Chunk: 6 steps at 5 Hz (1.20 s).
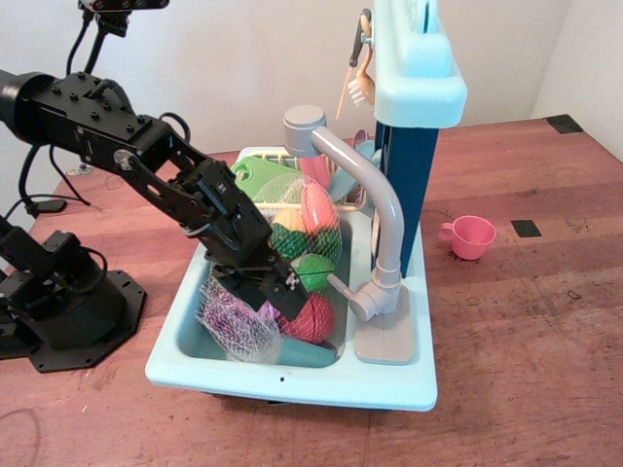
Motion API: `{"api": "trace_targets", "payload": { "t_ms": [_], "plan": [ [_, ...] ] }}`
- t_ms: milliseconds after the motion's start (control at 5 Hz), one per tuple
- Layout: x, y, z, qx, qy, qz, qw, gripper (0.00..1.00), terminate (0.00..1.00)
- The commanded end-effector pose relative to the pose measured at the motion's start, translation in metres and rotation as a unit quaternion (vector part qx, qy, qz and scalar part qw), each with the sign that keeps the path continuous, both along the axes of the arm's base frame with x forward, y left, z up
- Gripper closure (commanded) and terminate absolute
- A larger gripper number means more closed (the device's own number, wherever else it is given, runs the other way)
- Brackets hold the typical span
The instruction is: Turn lever vertical to front
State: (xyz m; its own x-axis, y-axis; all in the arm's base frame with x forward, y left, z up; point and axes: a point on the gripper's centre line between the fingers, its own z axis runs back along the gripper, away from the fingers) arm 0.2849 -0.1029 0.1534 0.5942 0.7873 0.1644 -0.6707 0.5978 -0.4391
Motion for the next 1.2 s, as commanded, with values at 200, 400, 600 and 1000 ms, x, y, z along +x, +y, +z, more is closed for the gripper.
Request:
{"api": "trace_targets", "payload": {
  "t_ms": [200, 400, 600, 1000],
  "plan": [
    [-0.0108, -0.0241, 0.0311, -0.037, -0.022, -0.041, 0.9982, 0.0, 0.0],
    [-0.0108, -0.0241, 0.0311, -0.037, -0.022, -0.041, 0.9982, 0.0, 0.0],
    [-0.0108, -0.0241, 0.0311, -0.037, -0.022, -0.041, 0.9982, 0.0, 0.0],
    [-0.0108, -0.0241, 0.0311, -0.037, -0.022, -0.041, 0.9982, 0.0, 0.0]
  ]
}}
